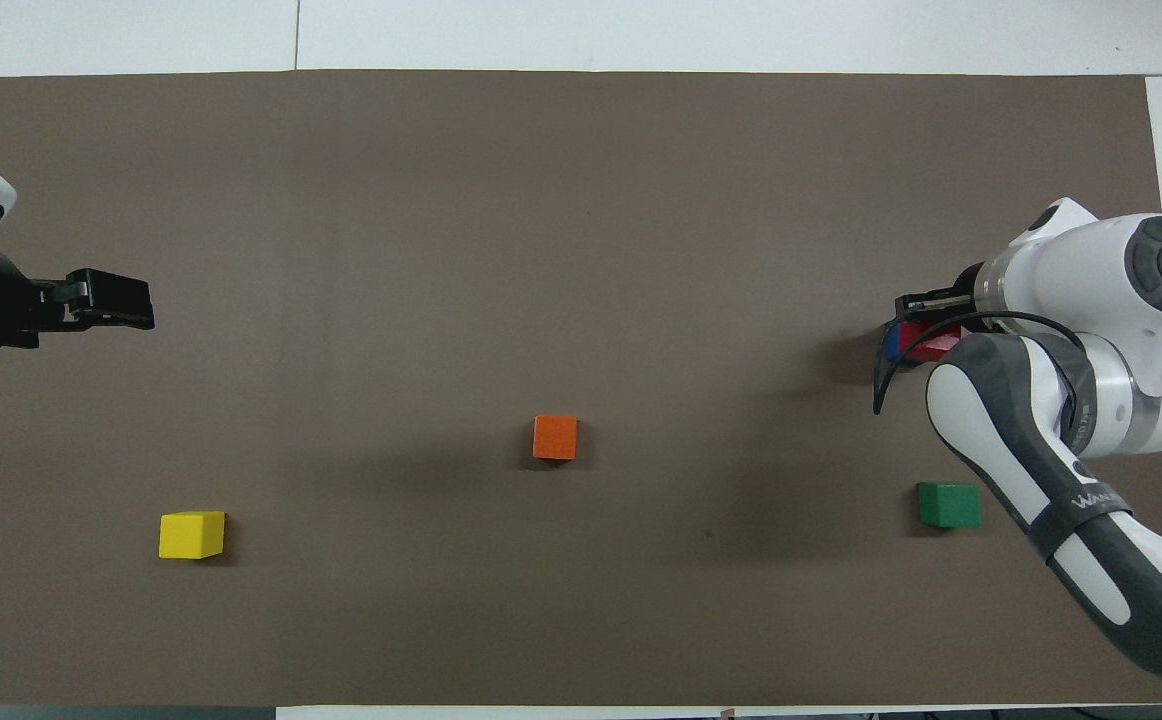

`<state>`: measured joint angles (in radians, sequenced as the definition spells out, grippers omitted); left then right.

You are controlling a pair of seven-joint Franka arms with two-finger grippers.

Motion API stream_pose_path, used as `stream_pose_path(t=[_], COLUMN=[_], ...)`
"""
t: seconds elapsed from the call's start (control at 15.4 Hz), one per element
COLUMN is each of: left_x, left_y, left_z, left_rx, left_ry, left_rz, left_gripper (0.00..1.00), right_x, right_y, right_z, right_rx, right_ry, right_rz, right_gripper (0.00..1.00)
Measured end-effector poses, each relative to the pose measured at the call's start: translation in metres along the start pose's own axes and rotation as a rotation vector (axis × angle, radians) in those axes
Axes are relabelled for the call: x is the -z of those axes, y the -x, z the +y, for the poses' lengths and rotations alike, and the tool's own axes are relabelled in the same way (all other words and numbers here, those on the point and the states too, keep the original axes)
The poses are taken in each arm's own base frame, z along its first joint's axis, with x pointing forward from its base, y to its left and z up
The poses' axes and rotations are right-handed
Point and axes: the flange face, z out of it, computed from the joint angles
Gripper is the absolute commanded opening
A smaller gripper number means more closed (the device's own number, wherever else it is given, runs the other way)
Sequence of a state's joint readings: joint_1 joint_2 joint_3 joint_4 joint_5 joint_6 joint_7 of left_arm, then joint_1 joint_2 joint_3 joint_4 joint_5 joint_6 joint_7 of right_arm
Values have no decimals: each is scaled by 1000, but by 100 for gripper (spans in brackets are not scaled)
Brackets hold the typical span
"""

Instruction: Transfer red block to right arm and stack on blue block

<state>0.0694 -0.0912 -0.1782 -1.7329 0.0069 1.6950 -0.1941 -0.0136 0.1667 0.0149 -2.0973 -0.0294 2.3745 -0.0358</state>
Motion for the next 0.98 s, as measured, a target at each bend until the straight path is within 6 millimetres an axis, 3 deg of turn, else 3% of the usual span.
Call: stream_pose_path(t=[0.65, 0.72, 0.85, 0.91, 0.98], left_x=[0, 1, 1, 1, 1], left_y=[0, 0, 0, 0, 0], left_z=[0, 0, 0, 0, -1], left_rx=[1, 0, 0, 1, 2], left_ry=[1, 1, 1, 1, 1], left_rz=[1, 1, 2, 2, 2], left_gripper=[100, 100, 100, 100, 100], right_x=[0, 0, 0, 0, 0], right_y=[0, 0, 0, 0, 0], right_z=[6, 6, 6, 6, 6], right_rx=[-6, -6, -6, -6, -6], right_ry=[1, 1, 1, 1, 1], right_rz=[0, 0, 0, 0, -1], right_gripper=[0, 14, 80, 97, 100])
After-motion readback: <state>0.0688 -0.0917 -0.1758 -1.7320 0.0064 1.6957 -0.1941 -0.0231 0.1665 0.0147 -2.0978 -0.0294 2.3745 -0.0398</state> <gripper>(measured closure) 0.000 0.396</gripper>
